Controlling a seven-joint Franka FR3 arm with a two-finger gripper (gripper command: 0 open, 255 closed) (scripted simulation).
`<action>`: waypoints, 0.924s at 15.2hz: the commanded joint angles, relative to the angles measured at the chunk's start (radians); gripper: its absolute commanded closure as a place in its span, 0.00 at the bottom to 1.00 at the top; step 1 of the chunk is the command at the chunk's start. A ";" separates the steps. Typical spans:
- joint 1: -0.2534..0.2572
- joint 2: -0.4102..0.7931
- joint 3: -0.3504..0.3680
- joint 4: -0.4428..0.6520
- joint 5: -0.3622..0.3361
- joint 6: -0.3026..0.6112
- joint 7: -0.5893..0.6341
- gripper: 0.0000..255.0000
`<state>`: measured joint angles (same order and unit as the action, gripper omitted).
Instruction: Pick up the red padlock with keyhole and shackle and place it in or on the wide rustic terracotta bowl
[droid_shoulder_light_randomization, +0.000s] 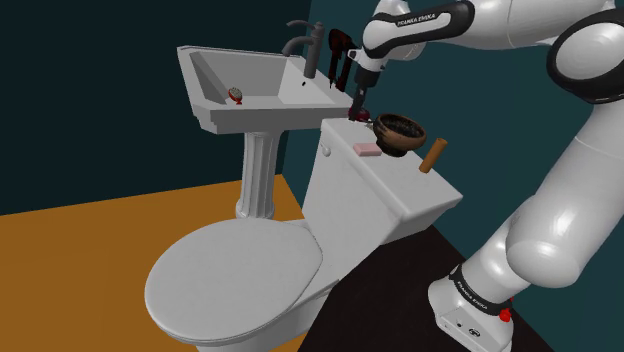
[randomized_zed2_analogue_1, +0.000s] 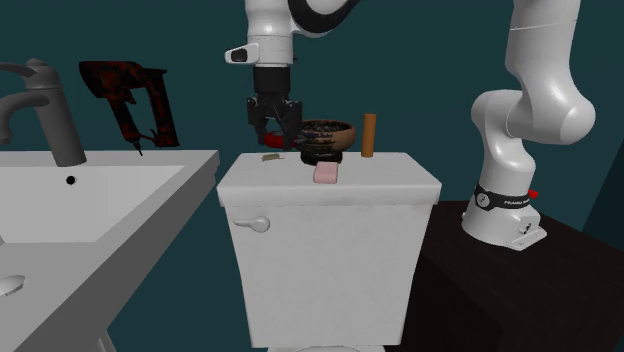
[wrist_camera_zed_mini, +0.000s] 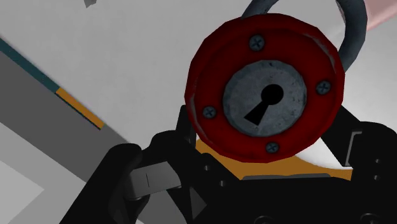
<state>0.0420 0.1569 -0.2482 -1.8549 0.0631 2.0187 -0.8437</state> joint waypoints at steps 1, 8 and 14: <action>-0.001 -0.005 -0.001 0.023 -0.002 -0.028 0.000 1.00; -0.001 -0.023 -0.002 0.095 -0.009 -0.118 0.006 1.00; -0.001 -0.031 -0.003 0.167 -0.012 -0.196 0.009 1.00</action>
<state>0.0407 0.1272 -0.2516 -1.7018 0.0521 1.8371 -0.8358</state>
